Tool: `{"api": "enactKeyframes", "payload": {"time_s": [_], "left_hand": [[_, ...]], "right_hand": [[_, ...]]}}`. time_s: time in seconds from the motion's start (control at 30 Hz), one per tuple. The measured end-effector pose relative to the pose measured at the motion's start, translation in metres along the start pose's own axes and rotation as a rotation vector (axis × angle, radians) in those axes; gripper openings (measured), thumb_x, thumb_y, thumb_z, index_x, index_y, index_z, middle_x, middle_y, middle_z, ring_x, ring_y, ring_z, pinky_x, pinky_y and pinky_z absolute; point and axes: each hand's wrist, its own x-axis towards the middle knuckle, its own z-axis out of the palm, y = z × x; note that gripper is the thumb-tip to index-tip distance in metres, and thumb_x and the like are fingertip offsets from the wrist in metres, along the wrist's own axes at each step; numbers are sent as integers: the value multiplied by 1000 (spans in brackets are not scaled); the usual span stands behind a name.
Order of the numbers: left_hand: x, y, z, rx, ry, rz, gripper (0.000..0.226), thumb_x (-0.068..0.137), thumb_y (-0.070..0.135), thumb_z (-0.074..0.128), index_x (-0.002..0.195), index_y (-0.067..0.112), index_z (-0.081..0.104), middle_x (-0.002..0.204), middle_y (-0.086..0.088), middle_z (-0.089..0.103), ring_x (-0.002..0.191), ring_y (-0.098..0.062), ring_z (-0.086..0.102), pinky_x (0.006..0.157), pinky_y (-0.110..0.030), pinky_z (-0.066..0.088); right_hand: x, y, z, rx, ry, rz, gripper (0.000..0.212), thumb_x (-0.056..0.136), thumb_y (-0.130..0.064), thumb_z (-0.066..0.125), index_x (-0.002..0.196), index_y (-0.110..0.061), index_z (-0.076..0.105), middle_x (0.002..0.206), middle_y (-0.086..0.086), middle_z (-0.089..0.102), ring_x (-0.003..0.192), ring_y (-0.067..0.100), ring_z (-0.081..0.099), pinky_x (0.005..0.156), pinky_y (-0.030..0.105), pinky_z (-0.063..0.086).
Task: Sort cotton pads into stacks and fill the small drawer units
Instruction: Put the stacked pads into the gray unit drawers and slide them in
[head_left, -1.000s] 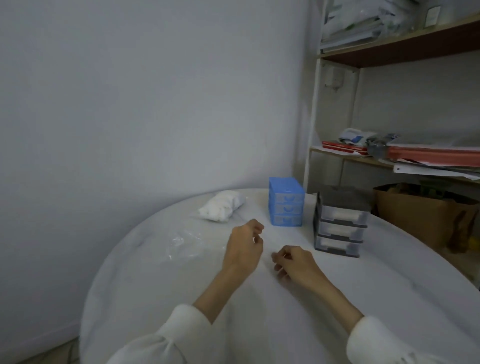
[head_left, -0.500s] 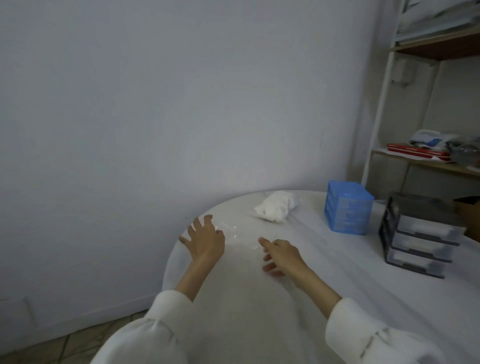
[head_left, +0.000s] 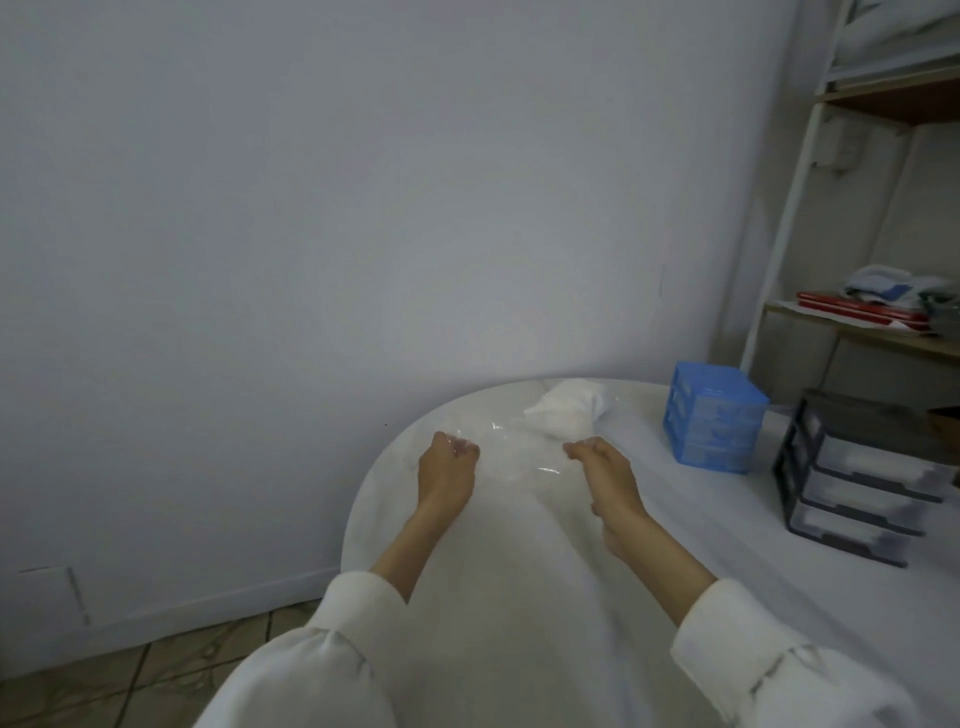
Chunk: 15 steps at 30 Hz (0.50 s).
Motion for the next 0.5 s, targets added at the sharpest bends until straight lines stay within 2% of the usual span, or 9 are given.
{"api": "enactKeyframes", "payload": {"time_s": [0.1,0.2,0.27,0.37,0.43,0.5], "left_hand": [[-7,11,14,-95,-48,31,14,94,19,53,96,5,50,102,-12,61,89,-22,57,73,-26,41],[-22,29,31,-157,-117,64,19,96,24,51,94,6,43,96,-8,57,71,-14,56,56,-13,42],[-33,42,43,-130,-139,116,26,97,32,47,94,7,40,93,-6,52,72,-14,51,61,-20,41],[-46,58,60,-71,-181,131,37,100,46,27,100,10,37,90,-2,50,81,-20,48,73,-32,37],[-51,65,72,-36,-220,166,30,102,37,21,100,11,36,96,-7,50,84,-23,45,78,-35,37],[-58,74,83,43,-216,237,14,102,19,24,98,11,35,99,-10,46,86,-22,43,82,-38,39]], "right_hand": [[-1,-3,-18,88,56,2,24,90,-18,54,68,-17,44,80,1,49,75,16,44,60,25,30],[-3,-4,-39,140,117,-7,20,93,-16,53,73,-17,48,87,2,55,82,17,54,66,27,39],[-4,-8,-59,232,144,-24,16,93,-8,51,80,-16,51,89,3,56,80,19,60,67,26,49],[-7,-12,-100,231,235,-103,9,92,-3,52,94,-12,53,91,7,56,67,13,57,53,17,50],[-10,-12,-127,155,288,-154,16,91,-2,54,104,-11,52,93,9,56,65,12,53,50,15,47],[-15,-11,-151,88,342,-187,24,91,-1,55,113,-8,52,92,7,56,65,12,51,47,13,46]]}}
